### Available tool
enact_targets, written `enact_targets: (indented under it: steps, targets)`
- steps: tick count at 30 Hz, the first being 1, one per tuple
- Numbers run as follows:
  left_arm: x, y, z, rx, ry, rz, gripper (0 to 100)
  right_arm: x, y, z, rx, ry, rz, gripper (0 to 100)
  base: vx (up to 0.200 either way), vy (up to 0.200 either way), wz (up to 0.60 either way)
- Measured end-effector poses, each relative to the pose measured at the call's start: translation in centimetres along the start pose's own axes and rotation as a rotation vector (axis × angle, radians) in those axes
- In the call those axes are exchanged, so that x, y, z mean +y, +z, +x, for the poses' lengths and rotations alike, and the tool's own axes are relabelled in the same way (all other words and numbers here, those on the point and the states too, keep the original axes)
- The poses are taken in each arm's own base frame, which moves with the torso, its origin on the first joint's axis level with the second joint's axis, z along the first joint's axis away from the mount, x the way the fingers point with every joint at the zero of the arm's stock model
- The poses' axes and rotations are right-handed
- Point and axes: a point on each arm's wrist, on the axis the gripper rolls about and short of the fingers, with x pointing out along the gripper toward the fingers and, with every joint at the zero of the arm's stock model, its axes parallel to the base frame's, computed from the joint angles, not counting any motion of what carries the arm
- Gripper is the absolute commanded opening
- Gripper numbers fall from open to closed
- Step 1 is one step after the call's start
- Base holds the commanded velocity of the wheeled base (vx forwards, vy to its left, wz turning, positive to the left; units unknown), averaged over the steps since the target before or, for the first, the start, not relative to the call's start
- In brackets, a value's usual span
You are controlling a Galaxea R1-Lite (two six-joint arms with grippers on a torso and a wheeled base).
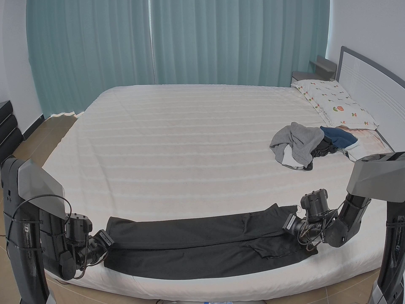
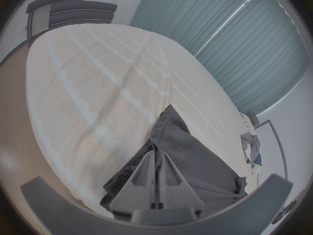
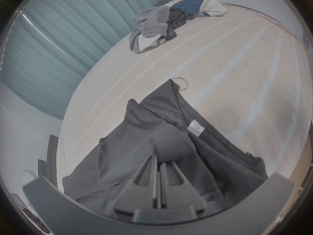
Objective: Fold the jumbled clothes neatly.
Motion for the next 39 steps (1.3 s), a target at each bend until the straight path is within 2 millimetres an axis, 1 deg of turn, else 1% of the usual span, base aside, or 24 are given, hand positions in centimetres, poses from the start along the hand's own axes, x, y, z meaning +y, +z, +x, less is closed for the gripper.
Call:
enact_targets:
  steps: [6, 9, 12, 15, 19, 24, 30, 32, 35, 39]
  targets:
    - [0.1, -0.3, -0.3, 0.015, 0.008, 0.013, 100, 0.0, 0.0, 0.0, 0.001, 0.000, -0.006, 100, 0.000, 0.000, 0.00]
    - [0.1, -0.3, -0.5, 0.011, 0.005, 0.019, 100, 0.2, 0.3, -0.5, -0.010, 0.010, -0.001, 100, 0.000, 0.000, 0.00]
    - [0.0, 0.0, -0.7, -0.006, -0.009, 0.019, 100, 0.4, 1.1, -1.3, -0.030, 0.032, 0.011, 100, 0.000, 0.000, 0.00]
    - [-0.4, 0.5, -1.0, -0.034, -0.033, 0.015, 100, 0.6, 2.4, -2.3, -0.047, 0.070, 0.031, 100, 0.000, 0.000, 0.00]
    - [-1.6, 1.9, -0.8, -0.097, -0.093, 0.008, 100, 0.5, 4.4, -3.2, -0.066, 0.132, 0.067, 100, 0.000, 0.000, 0.00]
    - [-3.1, 3.3, 0.5, -0.136, -0.136, 0.005, 100, 0.3, 5.7, -3.2, -0.072, 0.174, 0.097, 100, 0.000, 0.000, 0.00]
    - [-4.6, 4.4, 3.3, -0.154, -0.164, 0.016, 100, 0.0, 6.7, -1.9, -0.024, 0.230, 0.183, 100, 0.000, 0.000, 0.00]
    - [-4.6, 4.4, 4.4, -0.149, -0.154, 0.046, 100, -0.2, 6.8, -1.3, -0.002, 0.252, 0.209, 100, 0.000, 0.000, 0.00]
    - [-4.2, 4.1, 5.3, -0.139, -0.134, 0.071, 100, -0.5, 7.0, -0.5, -0.012, 0.269, 0.222, 100, 0.000, 0.000, 0.00]
    - [-3.8, 3.6, 5.9, -0.127, -0.111, 0.079, 100, -1.0, 6.8, 0.1, -0.027, 0.280, 0.230, 100, 0.000, 0.000, 0.00]
